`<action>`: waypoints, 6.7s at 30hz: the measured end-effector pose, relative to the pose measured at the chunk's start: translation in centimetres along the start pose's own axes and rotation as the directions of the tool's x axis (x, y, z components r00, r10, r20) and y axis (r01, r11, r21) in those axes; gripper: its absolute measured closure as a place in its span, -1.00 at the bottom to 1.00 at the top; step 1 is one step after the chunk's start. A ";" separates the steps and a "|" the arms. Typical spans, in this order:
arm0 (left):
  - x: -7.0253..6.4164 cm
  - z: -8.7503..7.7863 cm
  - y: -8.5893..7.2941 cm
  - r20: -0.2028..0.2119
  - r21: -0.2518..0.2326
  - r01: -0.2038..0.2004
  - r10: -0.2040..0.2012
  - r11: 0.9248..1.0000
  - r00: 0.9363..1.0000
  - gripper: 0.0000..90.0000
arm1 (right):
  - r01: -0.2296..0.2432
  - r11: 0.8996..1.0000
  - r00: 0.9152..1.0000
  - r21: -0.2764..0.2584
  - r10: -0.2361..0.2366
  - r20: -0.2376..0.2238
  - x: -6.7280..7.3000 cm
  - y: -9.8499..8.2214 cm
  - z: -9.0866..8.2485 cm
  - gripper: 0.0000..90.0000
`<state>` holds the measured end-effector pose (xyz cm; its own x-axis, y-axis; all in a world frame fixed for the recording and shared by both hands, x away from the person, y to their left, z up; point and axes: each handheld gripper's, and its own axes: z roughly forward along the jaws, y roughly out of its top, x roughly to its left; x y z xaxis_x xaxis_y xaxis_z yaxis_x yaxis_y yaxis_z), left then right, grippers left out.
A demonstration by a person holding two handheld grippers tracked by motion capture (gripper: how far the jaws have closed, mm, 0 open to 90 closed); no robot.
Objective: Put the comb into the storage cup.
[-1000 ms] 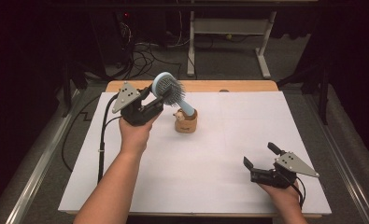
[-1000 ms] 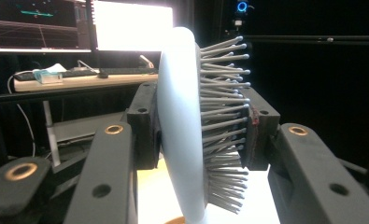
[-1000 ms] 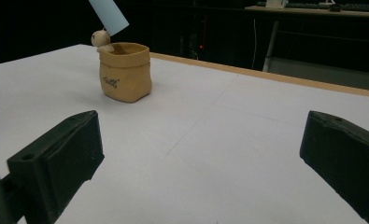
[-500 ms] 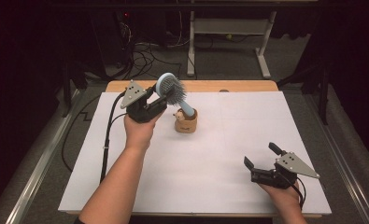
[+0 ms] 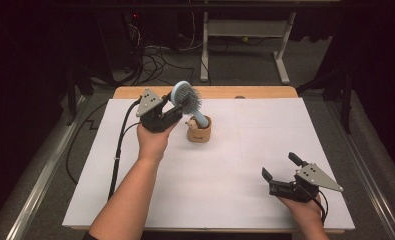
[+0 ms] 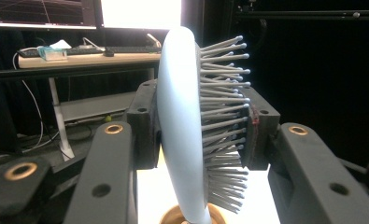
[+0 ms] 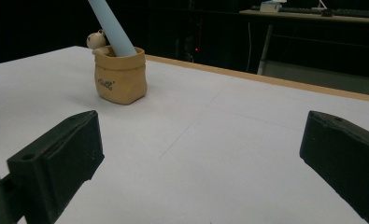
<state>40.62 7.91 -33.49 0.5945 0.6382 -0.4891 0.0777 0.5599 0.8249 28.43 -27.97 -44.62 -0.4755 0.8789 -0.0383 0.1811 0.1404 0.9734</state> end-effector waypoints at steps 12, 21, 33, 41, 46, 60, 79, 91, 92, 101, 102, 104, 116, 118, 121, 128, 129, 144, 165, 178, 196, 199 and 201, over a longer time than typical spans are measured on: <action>1.0 0.1 -0.8 -0.023 0.010 0.030 -0.029 1.000 0.999 0.28 | -0.001 1.000 1.000 0.001 0.001 0.005 -0.1 -0.1 0.0 -1.00; 1.2 0.3 -1.4 -0.029 0.031 0.029 -0.028 0.999 0.999 0.28 | -0.004 1.000 1.000 0.003 0.004 0.004 -0.1 -0.1 0.0 -1.00; 1.7 1.0 -1.8 -0.048 0.044 0.039 -0.037 0.998 0.998 0.28 | -0.011 1.000 1.000 -0.002 0.011 0.007 -0.2 -0.1 0.0 -1.00; 1.9 1.2 -1.8 -0.050 0.044 0.045 -0.042 0.998 0.998 0.27 | -0.011 1.000 1.000 0.000 0.011 0.009 -0.2 -0.1 0.0 -1.00; 2.0 1.4 -1.9 -0.055 0.047 0.043 -0.040 0.998 0.998 0.27 | -0.012 1.000 1.000 0.001 0.012 0.010 -0.2 -0.2 0.0 -1.00; 2.5 1.8 -2.3 -0.075 0.049 0.054 -0.050 0.997 0.996 0.26 | -0.011 1.000 1.000 0.002 0.011 0.010 -0.1 -0.1 -0.1 -1.00; 3.5 1.9 -2.0 -0.101 0.058 0.075 -0.069 0.995 0.992 0.21 | -0.016 1.000 1.000 0.010 0.016 0.010 -0.2 -0.2 0.0 -1.00; 4.1 1.8 -2.0 -0.109 0.049 0.081 -0.075 0.995 0.991 0.19 | -0.015 1.000 1.000 0.008 0.015 0.009 -0.2 -0.2 -0.1 -1.00; 4.2 1.8 -2.0 -0.109 0.050 0.082 -0.076 0.995 0.991 0.19 | -0.015 1.000 1.000 0.009 0.015 0.009 -0.2 -0.2 -0.1 -1.00; 4.5 1.7 -1.9 -0.115 0.047 0.090 -0.084 0.995 0.990 0.16 | -0.014 1.000 1.000 0.009 0.014 0.006 -0.1 -0.2 -0.1 -1.00; 4.6 1.7 -1.9 -0.116 0.048 0.089 -0.083 0.995 0.990 0.16 | -0.014 1.000 1.000 0.010 0.014 0.006 -0.1 -0.2 -0.1 -1.00; 4.7 1.6 -1.9 -0.117 0.043 0.093 -0.088 0.995 0.989 0.15 | -0.014 1.000 1.000 0.010 0.014 0.006 -0.1 -0.2 -0.1 -1.00; 4.8 1.1 -1.8 -0.113 0.064 0.062 -0.054 0.996 0.992 0.09 | -0.010 1.000 1.000 0.014 0.010 0.008 -0.1 -0.2 0.0 -1.00; 4.8 1.1 -1.8 -0.115 0.068 0.055 -0.047 0.996 0.992 0.08 | -0.011 1.000 1.000 0.012 0.011 0.008 -0.1 -0.2 0.0 -1.00; 4.9 1.0 -1.8 -0.118 0.070 0.047 -0.039 0.996 0.992 0.05 | -0.007 1.000 1.000 0.012 0.007 0.007 -0.1 -0.2 0.0 -1.00; 5.2 0.8 -1.7 -0.120 0.076 0.054 -0.045 0.996 0.992 0.00 | -0.007 1.000 1.000 0.014 0.006 0.008 -0.1 -0.2 0.0 -1.00; 5.2 0.8 -1.7 -0.119 0.076 0.052 -0.043 0.996 0.992 -0.01 | -0.007 1.000 1.000 0.014 0.006 0.008 -0.1 -0.2 0.0 -1.00; 5.2 0.9 -1.9 -0.132 0.091 0.033 -0.021 0.995 0.991 -0.11 | -0.002 1.000 1.000 0.016 0.002 0.009 0.0 -0.2 0.1 -1.00; 5.6 0.8 -1.9 -0.153 0.106 0.028 -0.011 0.994 0.988 -0.21 | -0.004 1.000 1.000 0.016 0.004 0.012 0.0 -0.2 0.0 -1.00; 5.9 0.8 -1.8 -0.151 0.120 0.027 -0.008 0.992 0.988 -0.34 | -0.008 1.000 1.000 0.018 0.008 0.011 0.0 -0.2 0.1 -1.00; 6.2 0.8 -1.9 -0.146 0.126 0.029 -0.011 0.992 0.989 -0.59 | -0.005 1.000 1.000 0.016 0.004 0.015 0.0 -0.2 0.0 -1.00; 6.2 0.8 -2.0 -0.143 0.127 0.026 -0.007 0.992 0.990 -0.66 | -0.006 1.000 1.000 0.014 0.006 0.015 0.0 -0.1 0.0 -1.00; 6.1 0.8 -2.1 -0.138 0.129 0.014 0.004 0.992 0.990 -0.71 | -0.004 1.000 1.000 0.015 0.004 0.014 0.0 -0.2 0.0 -1.00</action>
<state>44.69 10.17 -38.01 0.4786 0.7073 -0.5202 0.1882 0.4961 0.8476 28.41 -28.00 -44.77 -0.4623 0.8859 -0.0379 0.1960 0.1438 0.9700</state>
